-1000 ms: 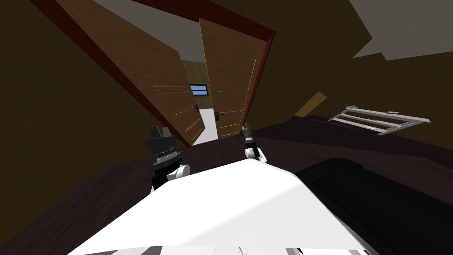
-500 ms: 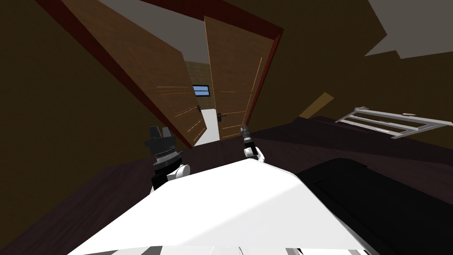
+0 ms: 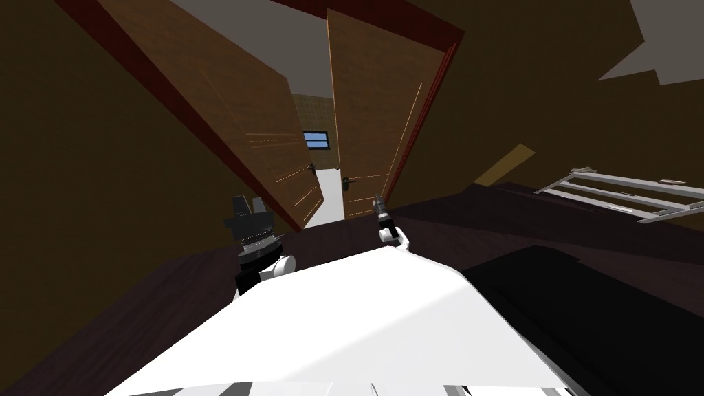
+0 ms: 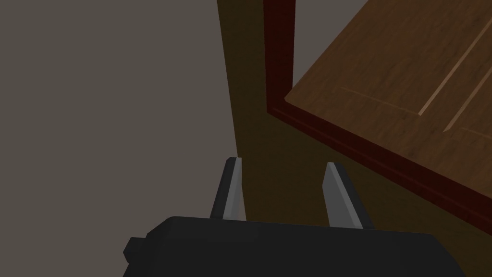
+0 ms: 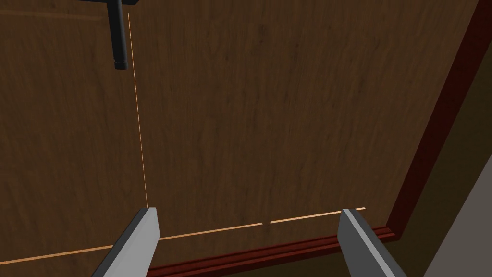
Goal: Push the door open
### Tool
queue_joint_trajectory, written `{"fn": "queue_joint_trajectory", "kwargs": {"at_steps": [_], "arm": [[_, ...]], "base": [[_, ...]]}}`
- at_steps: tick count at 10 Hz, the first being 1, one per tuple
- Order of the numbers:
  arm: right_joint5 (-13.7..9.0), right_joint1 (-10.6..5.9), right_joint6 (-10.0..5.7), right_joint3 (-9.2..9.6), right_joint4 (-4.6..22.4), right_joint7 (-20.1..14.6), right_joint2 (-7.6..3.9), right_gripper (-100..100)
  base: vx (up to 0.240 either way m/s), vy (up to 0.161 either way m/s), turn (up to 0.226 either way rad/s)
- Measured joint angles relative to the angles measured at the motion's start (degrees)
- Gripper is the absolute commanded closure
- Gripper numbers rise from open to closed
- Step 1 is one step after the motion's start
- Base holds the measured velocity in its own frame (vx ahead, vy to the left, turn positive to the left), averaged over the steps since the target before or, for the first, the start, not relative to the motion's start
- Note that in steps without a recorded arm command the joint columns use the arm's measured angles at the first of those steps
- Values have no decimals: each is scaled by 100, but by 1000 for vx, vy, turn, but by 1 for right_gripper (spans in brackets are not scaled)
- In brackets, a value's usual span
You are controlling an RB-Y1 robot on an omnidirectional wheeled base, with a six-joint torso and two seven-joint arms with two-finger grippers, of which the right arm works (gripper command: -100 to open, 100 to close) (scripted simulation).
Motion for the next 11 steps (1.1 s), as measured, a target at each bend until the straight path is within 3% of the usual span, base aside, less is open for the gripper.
{"fn": "queue_joint_trajectory", "kwargs": {"at_steps": [4, 11], "arm": [[-31, -225, 119, 14, 435, -190, -171, -100], [-52, -612, 293, 60, 1212, -457, -369, -100]], "base": [[109, 41, 39], [124, 44, 38]]}}
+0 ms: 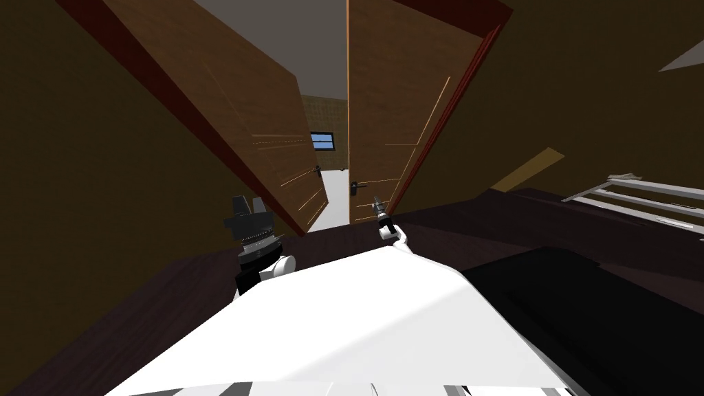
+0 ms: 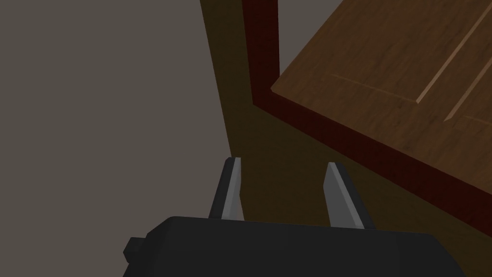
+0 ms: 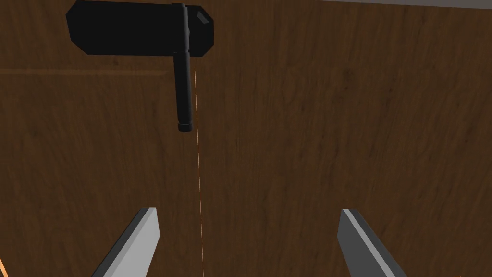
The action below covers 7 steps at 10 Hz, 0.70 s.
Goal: Push the door open
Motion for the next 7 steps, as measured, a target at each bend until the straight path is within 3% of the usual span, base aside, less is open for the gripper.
{"fn": "queue_joint_trajectory", "kwargs": {"at_steps": [7], "arm": [[-40, -417, 99, 39, 877, -299, -254, -100]], "base": [[163, 34, 39]]}}
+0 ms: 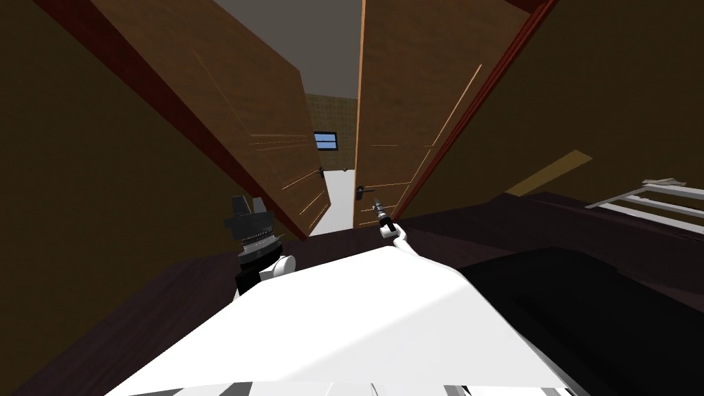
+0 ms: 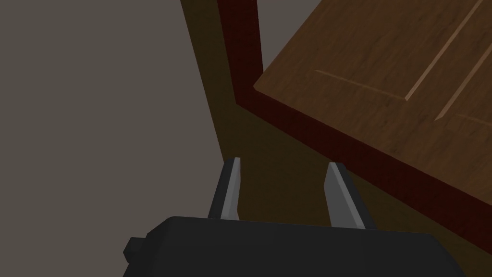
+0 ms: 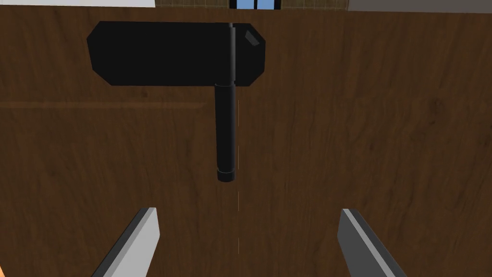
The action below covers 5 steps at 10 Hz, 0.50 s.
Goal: Push the door open
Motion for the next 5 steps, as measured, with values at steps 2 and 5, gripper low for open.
{"fn": "queue_joint_trajectory", "kwargs": {"at_steps": [2, 5], "arm": [[-7, -89, 63, 12, 176, -78, -54, -100], [-8, -136, 72, -12, 236, -64, -37, -100]], "base": [[146, 25, 19], [163, -8, 27]]}}
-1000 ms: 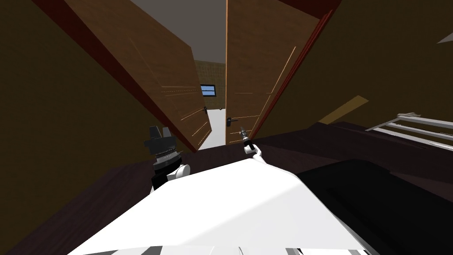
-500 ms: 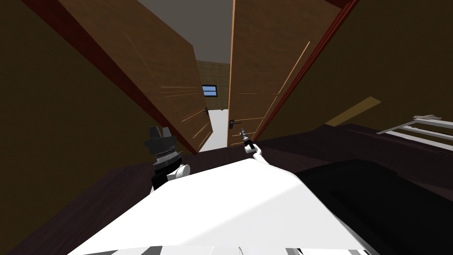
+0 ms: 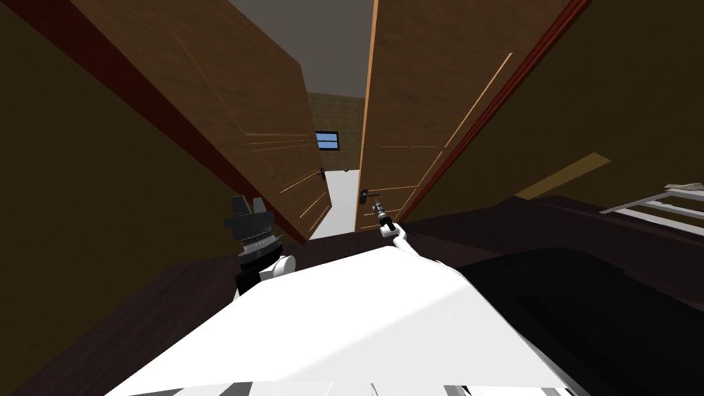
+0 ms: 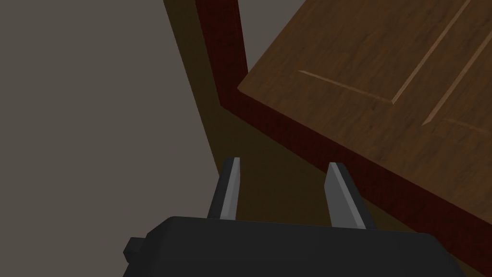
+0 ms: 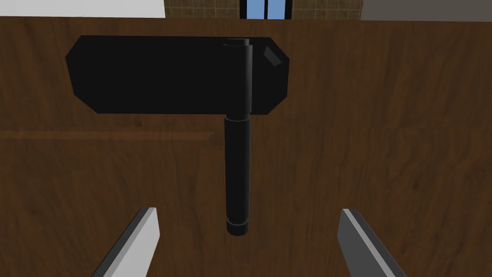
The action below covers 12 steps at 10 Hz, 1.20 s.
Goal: Push the door open
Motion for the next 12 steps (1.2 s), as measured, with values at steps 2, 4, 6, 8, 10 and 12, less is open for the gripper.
{"fn": "queue_joint_trajectory", "kwargs": {"at_steps": [2, 4, 6, 8, 10, 12], "arm": [[-2, -52, 1, -30, 68, 24, 20, -100], [-4, -115, -5, -65, 156, 52, 41, -100], [-7, -169, -3, -96, 226, 77, 59, -100], [-8, -203, -2, -112, 265, 90, 68, 100], [-11, -222, -7, -124, 252, 86, 57, 100], [-11, -228, 0, -126, 253, 87, 55, 100]], "base": [[193, -27, 31], [192, -36, 37], [193, -50, 24], [34, -8, 2], [-16, 1, 8], [0, 0, 0]]}}
